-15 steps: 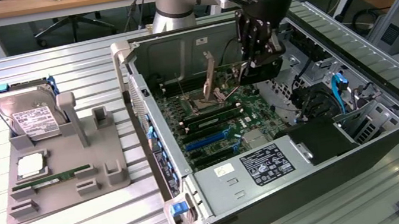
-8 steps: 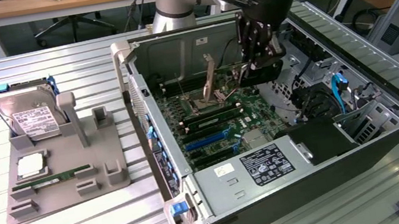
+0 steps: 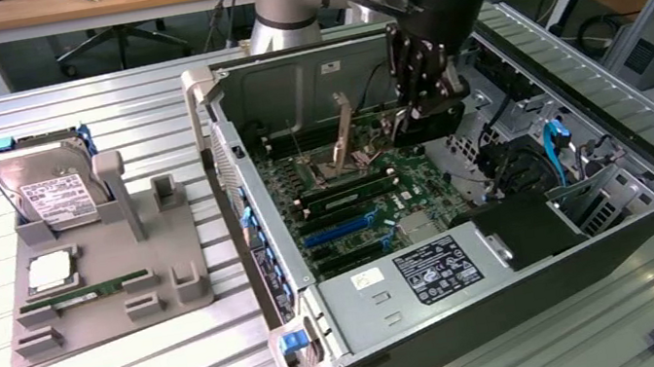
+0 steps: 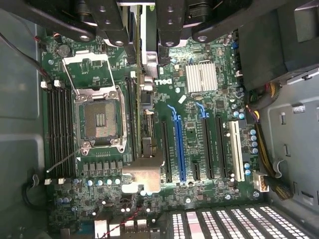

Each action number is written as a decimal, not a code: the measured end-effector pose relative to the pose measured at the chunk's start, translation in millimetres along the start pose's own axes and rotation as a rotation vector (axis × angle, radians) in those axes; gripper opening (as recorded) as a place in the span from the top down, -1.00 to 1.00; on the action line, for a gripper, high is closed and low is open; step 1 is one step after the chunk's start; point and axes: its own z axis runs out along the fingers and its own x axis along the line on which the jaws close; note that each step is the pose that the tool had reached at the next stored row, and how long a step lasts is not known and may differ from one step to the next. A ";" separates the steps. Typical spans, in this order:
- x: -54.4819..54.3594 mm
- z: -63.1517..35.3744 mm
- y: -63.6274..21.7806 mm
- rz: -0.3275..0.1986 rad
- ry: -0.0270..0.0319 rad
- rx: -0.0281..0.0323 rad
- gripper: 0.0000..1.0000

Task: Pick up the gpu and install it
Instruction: 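Insert the gpu into the slot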

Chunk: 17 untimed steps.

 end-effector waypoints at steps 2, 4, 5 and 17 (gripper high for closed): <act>0.5 0.1 0.1 0.000 -0.0001 0.0000 0.47; 0.9 0.1 0.2 0.000 -0.0001 0.0000 0.47; 1.2 0.2 0.3 0.000 -0.0001 0.0000 0.47; 4.1 0.4 0.4 0.000 -0.0001 0.0000 0.47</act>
